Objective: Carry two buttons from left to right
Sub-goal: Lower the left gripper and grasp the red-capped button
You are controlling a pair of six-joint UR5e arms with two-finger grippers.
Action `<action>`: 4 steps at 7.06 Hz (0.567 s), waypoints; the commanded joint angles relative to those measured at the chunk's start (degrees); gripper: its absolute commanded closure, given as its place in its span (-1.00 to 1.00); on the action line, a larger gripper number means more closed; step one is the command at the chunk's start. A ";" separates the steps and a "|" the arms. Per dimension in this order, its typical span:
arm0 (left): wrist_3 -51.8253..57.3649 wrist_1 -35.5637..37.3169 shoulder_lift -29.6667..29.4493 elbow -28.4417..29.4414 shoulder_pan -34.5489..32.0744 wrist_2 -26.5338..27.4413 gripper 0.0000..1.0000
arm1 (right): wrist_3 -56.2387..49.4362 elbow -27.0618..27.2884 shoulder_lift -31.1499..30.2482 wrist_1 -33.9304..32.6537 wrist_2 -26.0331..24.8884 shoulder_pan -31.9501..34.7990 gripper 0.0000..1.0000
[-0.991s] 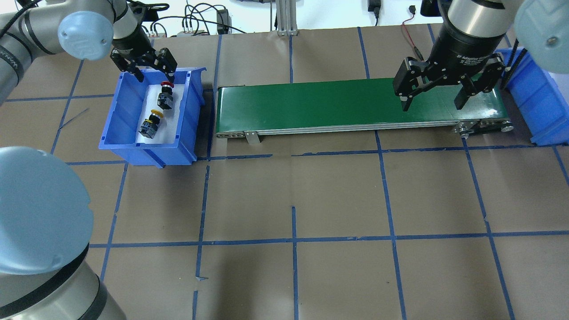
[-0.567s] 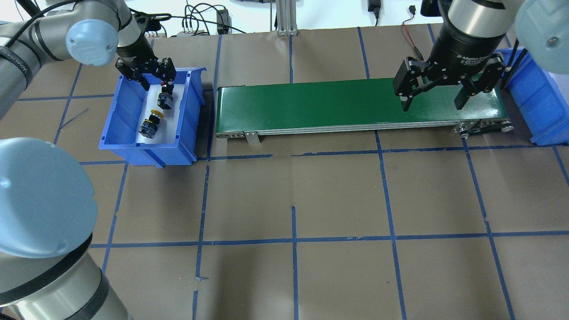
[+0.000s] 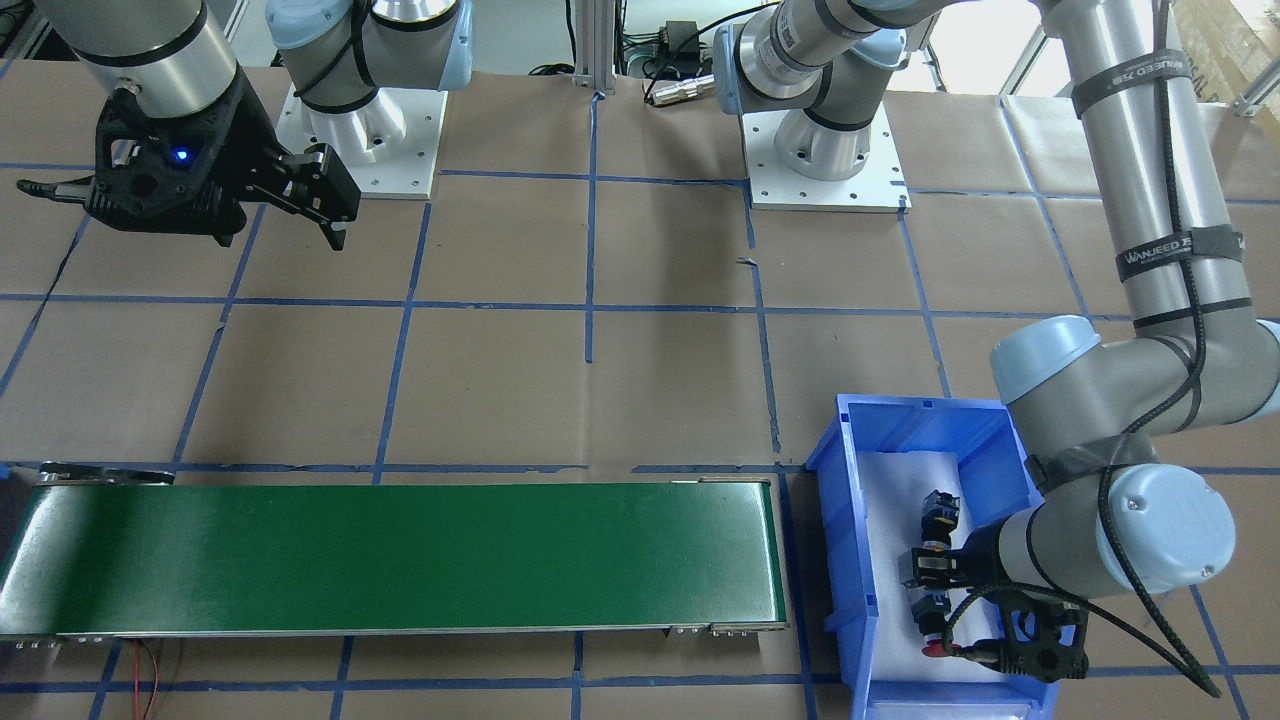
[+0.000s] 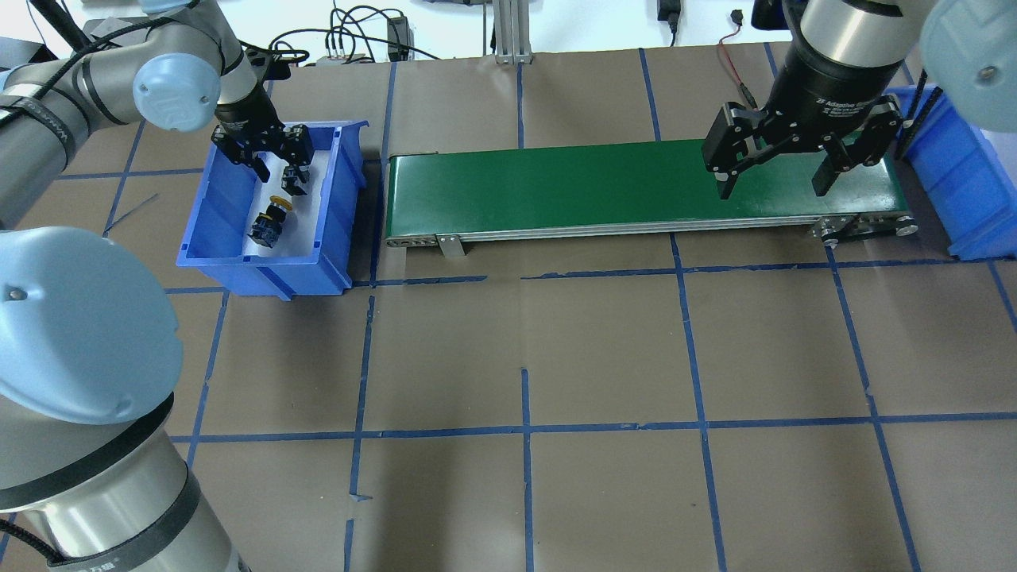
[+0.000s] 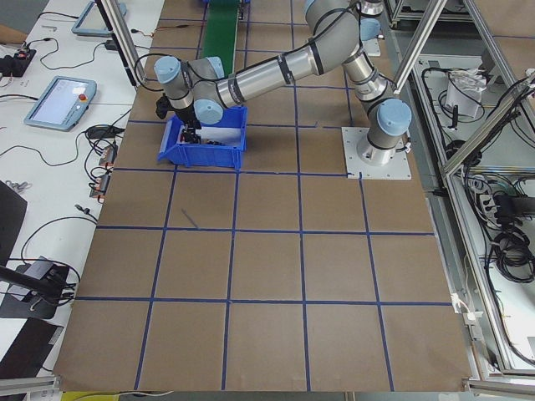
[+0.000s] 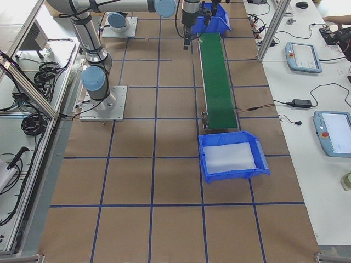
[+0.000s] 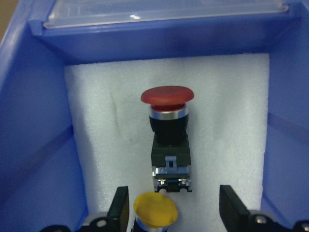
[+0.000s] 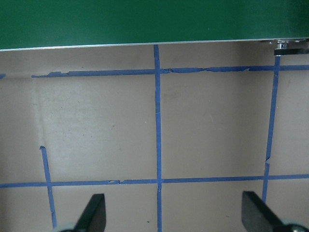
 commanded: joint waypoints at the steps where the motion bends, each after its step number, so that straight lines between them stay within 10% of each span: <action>1: -0.16 -0.06 -0.41 0.00 -0.21 -0.37 -0.42 | -0.10 0.00 -0.04 0.01 0.00 0.06 -1.00; 4: -0.25 0.47 -1.99 -0.35 0.05 -0.11 -0.41 | -0.01 0.00 -0.04 0.01 0.00 0.06 -1.00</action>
